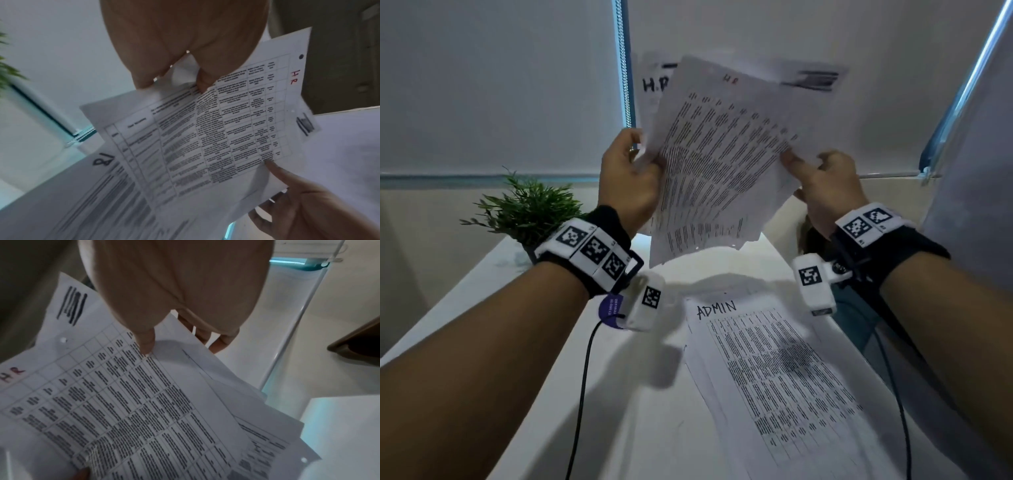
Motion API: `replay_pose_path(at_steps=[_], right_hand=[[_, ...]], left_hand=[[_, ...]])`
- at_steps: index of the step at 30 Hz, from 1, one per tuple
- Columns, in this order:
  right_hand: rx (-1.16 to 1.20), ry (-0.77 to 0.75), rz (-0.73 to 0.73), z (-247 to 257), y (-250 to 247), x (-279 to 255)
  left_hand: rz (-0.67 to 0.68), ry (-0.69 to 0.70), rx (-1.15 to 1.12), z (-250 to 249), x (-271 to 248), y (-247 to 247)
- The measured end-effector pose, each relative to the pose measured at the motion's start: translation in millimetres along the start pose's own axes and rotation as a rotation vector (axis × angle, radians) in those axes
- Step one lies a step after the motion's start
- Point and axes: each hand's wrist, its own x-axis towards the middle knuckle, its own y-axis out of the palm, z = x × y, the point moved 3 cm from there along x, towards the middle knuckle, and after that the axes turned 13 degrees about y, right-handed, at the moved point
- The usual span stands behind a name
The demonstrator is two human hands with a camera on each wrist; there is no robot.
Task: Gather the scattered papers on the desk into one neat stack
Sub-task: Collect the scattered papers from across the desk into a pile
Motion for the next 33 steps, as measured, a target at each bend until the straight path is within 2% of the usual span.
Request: replay_pose_path(at_steps=[2,5,7,11,12,14,17,18,20,22,24,26,33], right_hand=[[0.027,-0.007,0.009,7.9,-5.0,-5.0],[-0.059,0.027,0.005,6.3,-16.0,-13.8],[-0.172,0.078,0.006,1.7,-24.6,-19.5],[-0.300,0.305,0.066,-12.2,-39.4,-40.1],[-0.339,0.350,0.073,-18.2,-43.0,-47.8],[-0.487,0.432,0.070,-41.3,-54.5,-56.8],[-0.886,0.503,0.090,-78.5,-71.7,-71.2],[-1.018,0.524,0.112,-91.7,-77.8,-74.0],[-1.210,0.599,0.186,-117.6,-88.6,-83.9],[-1.381,0.664,0.276,-137.0,-97.2,-94.5],[-1.475,0.702,0.305,-144.9,-104.0,-103.4],[-1.467,0.716,0.314,-145.3,-106.8,-109.8],[-1.520,0.633,0.299,-144.8,-73.0,-140.4]], left_hand=[[0.027,0.006,-0.061,-13.1,1.9,1.9],[0.057,-0.071,-0.219,-19.5,-2.4,4.2],[0.078,-0.187,-0.290,-22.2,-13.5,4.5],[0.098,-0.440,-0.224,-6.1,-56.0,9.6],[0.139,-0.488,-0.188,3.2,-70.6,12.7],[0.305,-0.618,-0.073,23.2,-105.6,22.3],[0.685,-0.820,0.144,35.7,-153.0,30.0],[0.818,-0.831,0.249,32.5,-164.3,30.1],[1.035,-0.747,0.486,23.4,-180.4,29.2],[1.138,-0.678,0.645,14.9,-187.7,27.6],[1.186,-0.663,0.693,11.2,-191.2,28.8],[1.209,-0.665,0.705,10.2,-193.6,35.7],[1.220,-0.677,0.656,20.8,-214.7,79.2]])
